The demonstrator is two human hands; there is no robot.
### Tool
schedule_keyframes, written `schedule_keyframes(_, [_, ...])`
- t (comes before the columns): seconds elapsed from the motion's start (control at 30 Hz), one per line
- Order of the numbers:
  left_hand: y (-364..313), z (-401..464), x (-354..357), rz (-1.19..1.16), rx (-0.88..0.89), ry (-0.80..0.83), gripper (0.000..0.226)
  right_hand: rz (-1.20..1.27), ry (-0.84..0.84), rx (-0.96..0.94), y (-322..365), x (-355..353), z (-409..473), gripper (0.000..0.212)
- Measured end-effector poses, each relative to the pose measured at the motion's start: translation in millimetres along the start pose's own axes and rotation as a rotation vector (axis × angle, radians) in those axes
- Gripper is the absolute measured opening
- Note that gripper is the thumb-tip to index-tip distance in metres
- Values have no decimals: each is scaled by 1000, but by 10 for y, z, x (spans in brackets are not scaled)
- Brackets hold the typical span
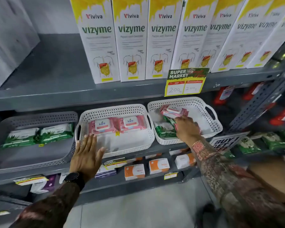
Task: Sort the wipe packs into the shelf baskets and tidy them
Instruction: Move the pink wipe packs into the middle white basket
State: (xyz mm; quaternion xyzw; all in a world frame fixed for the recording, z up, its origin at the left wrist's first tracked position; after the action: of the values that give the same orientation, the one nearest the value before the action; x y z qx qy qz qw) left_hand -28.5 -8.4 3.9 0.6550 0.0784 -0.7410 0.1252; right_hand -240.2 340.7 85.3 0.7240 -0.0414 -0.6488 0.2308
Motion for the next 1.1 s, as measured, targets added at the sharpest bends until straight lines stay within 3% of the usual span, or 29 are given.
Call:
schedule_keyframes(0.13, [10, 2, 18, 34, -41, -30, 80, 81, 105, 155, -212, -30, -8, 64])
schedule_keyframes(0.3, [-28, -5, 42, 43, -40, -52, 78, 261, 140, 175, -340, 53, 85, 72])
schedule_keyframes(0.5, [-39, -11, 31, 33, -46, -56, 78, 225, -89, 132, -282, 155, 11, 58])
schedule_keyframes(0.63, [-48, -14, 35, 30, -33, -48, 78, 248, -221, 108, -167, 113, -84, 62])
schedule_keyframes(0.8, [-65, -2, 11, 43, -35, -35, 80, 312, -389, -98, 447, -28, -202, 68])
schedule_keyframes(0.97, [-46, -30, 23, 43, -46, -46, 73, 422, -261, -352, 1439, 244, -287, 68])
schedule_keyframes(1.1, [-44, -20, 48, 57, -45, -49, 71, 332, -86, -379, 1913, 756, -247, 70])
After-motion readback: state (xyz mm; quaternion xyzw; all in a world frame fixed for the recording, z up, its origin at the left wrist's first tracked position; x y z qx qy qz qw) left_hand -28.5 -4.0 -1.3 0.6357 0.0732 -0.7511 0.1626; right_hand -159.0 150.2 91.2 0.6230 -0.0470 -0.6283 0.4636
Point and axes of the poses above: each hand's wrist, its own z-axis towards the middle knuckle, its own x-axis out of the palm, y = z × x, the point moved 3 cm from there along z, towards the middle knuckle, and after that the axes turned 15 degrees about z, right-handed, at the moved point
